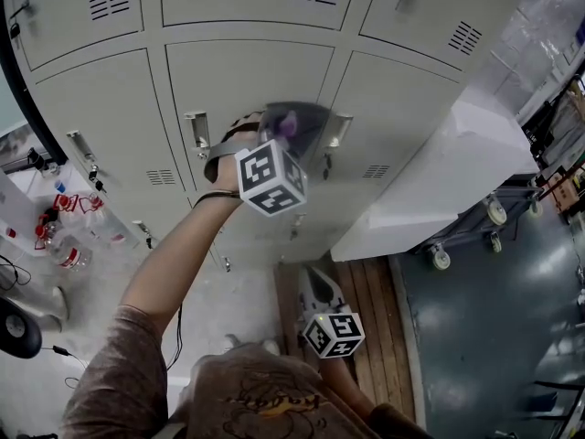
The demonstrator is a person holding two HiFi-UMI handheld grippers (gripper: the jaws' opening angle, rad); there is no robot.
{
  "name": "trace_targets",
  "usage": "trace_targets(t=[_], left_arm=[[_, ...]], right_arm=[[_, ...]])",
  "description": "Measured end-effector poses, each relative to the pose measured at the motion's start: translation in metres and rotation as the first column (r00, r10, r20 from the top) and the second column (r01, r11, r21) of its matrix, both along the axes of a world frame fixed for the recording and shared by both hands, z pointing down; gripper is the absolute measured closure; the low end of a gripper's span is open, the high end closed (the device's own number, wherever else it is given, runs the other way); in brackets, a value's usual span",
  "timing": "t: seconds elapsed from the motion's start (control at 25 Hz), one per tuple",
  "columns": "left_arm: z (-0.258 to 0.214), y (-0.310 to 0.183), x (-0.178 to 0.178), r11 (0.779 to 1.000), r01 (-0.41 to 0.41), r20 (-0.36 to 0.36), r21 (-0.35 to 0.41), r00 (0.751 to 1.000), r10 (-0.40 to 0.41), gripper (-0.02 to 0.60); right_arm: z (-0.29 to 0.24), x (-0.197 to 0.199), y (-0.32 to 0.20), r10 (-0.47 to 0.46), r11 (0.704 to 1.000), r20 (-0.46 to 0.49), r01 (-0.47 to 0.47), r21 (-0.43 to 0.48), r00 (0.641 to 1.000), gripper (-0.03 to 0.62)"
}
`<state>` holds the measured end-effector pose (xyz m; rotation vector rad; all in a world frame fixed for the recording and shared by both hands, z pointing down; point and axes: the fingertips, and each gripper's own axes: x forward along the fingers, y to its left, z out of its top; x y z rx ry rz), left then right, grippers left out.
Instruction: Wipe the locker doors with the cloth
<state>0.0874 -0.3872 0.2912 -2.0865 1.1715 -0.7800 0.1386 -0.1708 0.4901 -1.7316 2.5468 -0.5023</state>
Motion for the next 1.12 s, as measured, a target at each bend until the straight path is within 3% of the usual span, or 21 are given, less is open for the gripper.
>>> trace_targets(t=[0.6, 0.92, 1.12], left_arm=[[0.088, 0.001, 0.002, 0.991, -0.02, 0.029, -0.13, 0.999, 0.024, 0.543], [0.147, 0.002, 0.0, 0.972, -0.016, 0.041, -0.233, 0.999, 0.026, 0.543], [0.169, 0.001, 0.003, 0.966, -0.025, 0.059, -0.256, 0.997, 0.042, 0.543]], right_arm=[[0.003, 0.004, -0.002, 0.009, 1.0, -0.005, -0.009, -0.01, 1.0, 0.595], [0.006, 0.007, -0.004, 0.016, 1.0, -0.006, -0.016, -0.02, 1.0, 0.595], [0.009, 0.008, -0.007, 0.016, 0.999, -0.005, -0.017, -0.03, 1.0, 0.595]])
